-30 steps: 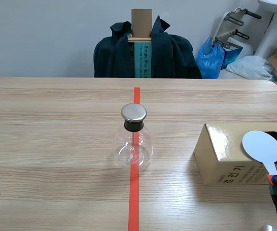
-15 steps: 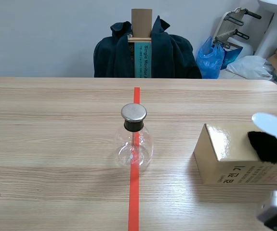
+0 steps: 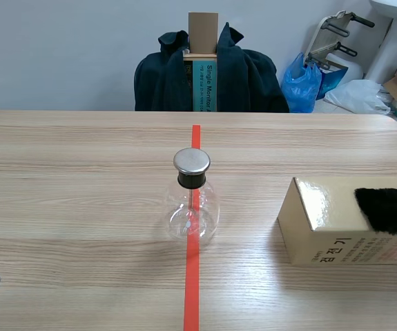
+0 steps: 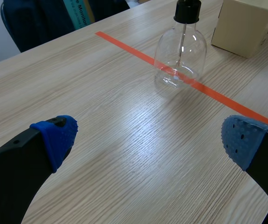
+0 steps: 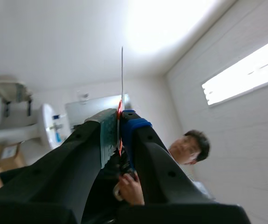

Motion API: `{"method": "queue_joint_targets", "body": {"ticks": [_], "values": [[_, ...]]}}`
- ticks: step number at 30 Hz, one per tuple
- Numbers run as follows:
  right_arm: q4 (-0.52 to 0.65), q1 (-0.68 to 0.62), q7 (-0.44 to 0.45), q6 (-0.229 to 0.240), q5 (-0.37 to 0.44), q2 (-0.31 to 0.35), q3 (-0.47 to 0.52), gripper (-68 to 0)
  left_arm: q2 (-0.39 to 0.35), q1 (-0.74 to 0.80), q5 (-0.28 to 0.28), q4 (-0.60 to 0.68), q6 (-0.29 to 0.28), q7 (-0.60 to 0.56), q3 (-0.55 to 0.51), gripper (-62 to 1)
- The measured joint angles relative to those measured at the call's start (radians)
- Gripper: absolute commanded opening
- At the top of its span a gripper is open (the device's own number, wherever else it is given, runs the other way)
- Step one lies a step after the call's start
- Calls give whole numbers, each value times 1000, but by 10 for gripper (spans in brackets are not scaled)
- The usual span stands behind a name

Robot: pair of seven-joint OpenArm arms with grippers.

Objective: Do the electroscope experiment.
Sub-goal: 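Rub the plate on the fur, then bring the plate to the electroscope and point at the metal foil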

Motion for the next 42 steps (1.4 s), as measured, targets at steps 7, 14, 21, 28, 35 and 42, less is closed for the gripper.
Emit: {"method": "queue_joint_targets", "body": {"ticks": [7, 14, 21, 28, 35, 42], "values": [[163, 0, -18, 0, 50, 0, 37, -668, 0, 0, 0, 0, 0, 0, 0, 14], [259, 14, -16, 0, 76, 0, 52, -668, 0, 0, 4, 0, 0, 0, 0, 14], [268, 61, -18, 0, 80, 0, 52, -668, 0, 0, 4, 0, 0, 0, 0, -100], [268, 61, -18, 0, 80, 0, 52, -668, 0, 0, 3, 0, 0, 0, 63, -591], [268, 61, -18, 0, 84, 0, 52, -668, 17, -47, 4, 0, 51, 2, 164, -590], [268, 61, -18, 2, 87, 0, 52, -668, 51, -200, 5, -1, 103, 88, 291, -590]]}}
